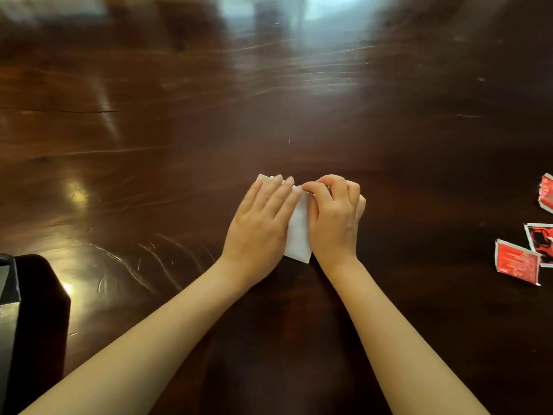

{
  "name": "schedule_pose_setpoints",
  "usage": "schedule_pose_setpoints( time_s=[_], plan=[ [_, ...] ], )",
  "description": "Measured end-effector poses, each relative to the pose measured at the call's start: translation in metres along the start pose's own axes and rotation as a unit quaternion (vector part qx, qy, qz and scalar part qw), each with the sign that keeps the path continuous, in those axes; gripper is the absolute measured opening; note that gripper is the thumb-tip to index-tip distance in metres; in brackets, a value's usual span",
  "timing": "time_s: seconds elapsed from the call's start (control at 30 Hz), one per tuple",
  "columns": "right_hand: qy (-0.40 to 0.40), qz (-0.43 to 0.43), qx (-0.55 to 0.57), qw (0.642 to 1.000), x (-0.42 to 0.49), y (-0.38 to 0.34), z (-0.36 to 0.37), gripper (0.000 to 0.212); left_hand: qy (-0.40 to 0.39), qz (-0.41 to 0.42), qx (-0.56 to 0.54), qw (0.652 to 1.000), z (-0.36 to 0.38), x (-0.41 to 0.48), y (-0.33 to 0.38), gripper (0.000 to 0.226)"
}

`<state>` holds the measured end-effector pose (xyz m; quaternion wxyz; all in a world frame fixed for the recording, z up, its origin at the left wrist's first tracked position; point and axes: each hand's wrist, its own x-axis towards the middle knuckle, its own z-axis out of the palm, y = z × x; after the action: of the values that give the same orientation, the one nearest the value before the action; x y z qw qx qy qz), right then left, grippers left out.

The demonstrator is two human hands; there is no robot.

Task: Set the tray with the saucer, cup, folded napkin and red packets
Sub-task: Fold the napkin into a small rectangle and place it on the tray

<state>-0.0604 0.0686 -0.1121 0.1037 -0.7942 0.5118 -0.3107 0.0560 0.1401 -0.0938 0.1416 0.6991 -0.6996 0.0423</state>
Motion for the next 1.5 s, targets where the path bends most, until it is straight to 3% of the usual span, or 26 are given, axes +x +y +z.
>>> schedule_pose_setpoints(
  time_s=[0.07, 0.13, 0.3, 0.43, 0.9, 1.23, 1.43, 1.5],
  plan=[
    [0.001, -0.019, -0.012, 1.000, -0.001, 0.001, -0.002, 0.009, -0.110, -0.019, 0.006, 0.994, 0.005, -0.004, -0.003, 0.051],
    [-0.009, -0.062, -0.042, 0.997, -0.003, 0.005, -0.005, 0.011, -0.167, -0.053, -0.005, 0.984, 0.008, -0.002, -0.008, 0.055],
    [-0.103, -0.109, -0.101, 0.983, -0.009, 0.021, -0.018, 0.036, -0.198, -0.040, 0.013, 0.979, 0.004, -0.002, -0.008, 0.069],
    [-0.160, -0.108, -0.095, 0.977, 0.000, 0.030, -0.024, 0.037, -0.224, -0.031, 0.008, 0.974, 0.001, 0.002, -0.011, 0.083],
    [-0.207, -0.089, -0.079, 0.971, 0.001, 0.030, -0.025, 0.039, -0.190, 0.022, 0.049, 0.980, -0.001, -0.008, -0.008, 0.092],
    [-0.256, -0.125, -0.129, 0.950, -0.002, 0.031, -0.029, 0.055, -0.254, 0.030, 0.031, 0.966, -0.011, -0.005, -0.008, 0.110],
    [-0.281, -0.085, -0.095, 0.951, -0.004, 0.030, -0.030, 0.049, -0.234, 0.024, 0.027, 0.972, -0.009, -0.016, -0.002, 0.100],
    [-0.299, -0.076, -0.092, 0.947, -0.002, 0.027, -0.032, 0.049, -0.193, 0.049, 0.032, 0.979, -0.012, -0.015, -0.001, 0.090]
  ],
)
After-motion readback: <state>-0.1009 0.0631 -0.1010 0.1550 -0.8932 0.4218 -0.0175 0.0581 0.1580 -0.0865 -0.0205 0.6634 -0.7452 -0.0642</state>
